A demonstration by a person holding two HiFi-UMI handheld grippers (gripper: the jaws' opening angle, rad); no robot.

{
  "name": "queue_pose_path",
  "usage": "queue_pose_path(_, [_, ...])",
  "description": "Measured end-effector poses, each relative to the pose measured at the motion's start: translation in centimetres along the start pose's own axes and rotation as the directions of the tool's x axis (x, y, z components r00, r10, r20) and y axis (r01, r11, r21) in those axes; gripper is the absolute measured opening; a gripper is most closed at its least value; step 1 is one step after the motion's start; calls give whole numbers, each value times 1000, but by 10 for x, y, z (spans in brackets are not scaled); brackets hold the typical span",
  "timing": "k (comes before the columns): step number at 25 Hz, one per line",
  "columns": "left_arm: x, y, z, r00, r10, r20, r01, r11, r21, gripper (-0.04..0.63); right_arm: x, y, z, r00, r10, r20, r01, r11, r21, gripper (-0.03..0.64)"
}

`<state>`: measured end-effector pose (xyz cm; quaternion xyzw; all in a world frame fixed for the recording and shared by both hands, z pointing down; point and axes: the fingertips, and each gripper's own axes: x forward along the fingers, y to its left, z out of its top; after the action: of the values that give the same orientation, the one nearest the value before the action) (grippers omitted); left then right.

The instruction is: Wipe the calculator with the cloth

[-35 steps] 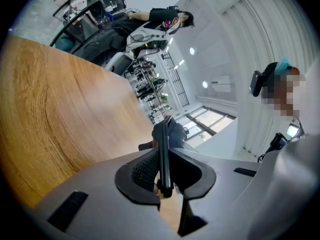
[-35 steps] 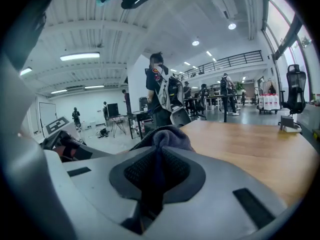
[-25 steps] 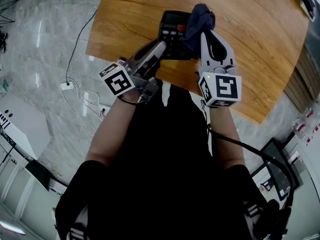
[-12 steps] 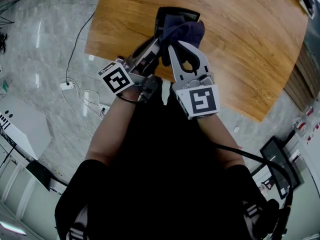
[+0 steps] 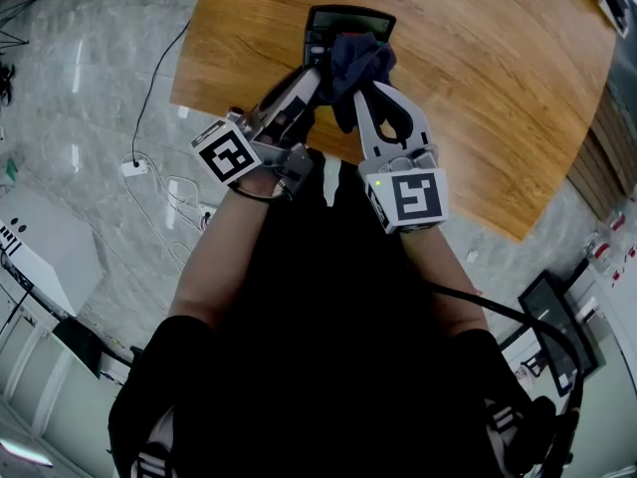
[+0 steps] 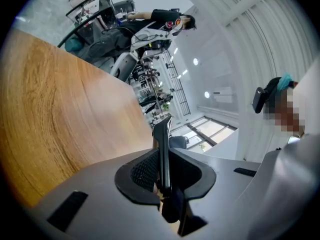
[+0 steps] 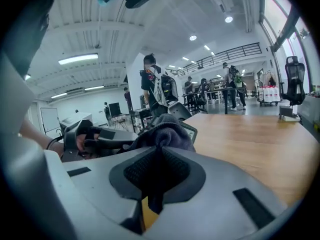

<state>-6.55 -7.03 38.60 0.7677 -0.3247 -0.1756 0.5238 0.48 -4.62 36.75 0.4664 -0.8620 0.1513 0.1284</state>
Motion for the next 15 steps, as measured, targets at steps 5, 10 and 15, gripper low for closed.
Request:
queue_pose_path(5, [1, -3, 0, 1000, -21, -3, 21, 1000, -13, 69, -4, -46, -5, 992, -122, -26, 123, 992, 25, 37])
queue_pose_path(10, [2, -4, 0, 1000, -20, -7, 20, 1000, -10, 69, -2, -31, -1, 995, -97, -20, 97, 995, 21, 37])
queue_pose_path(15, [2, 2, 0, 1000, -2, 5, 2, 1000, -27, 69, 1, 20, 6, 999, 35, 6, -35, 999, 1, 37])
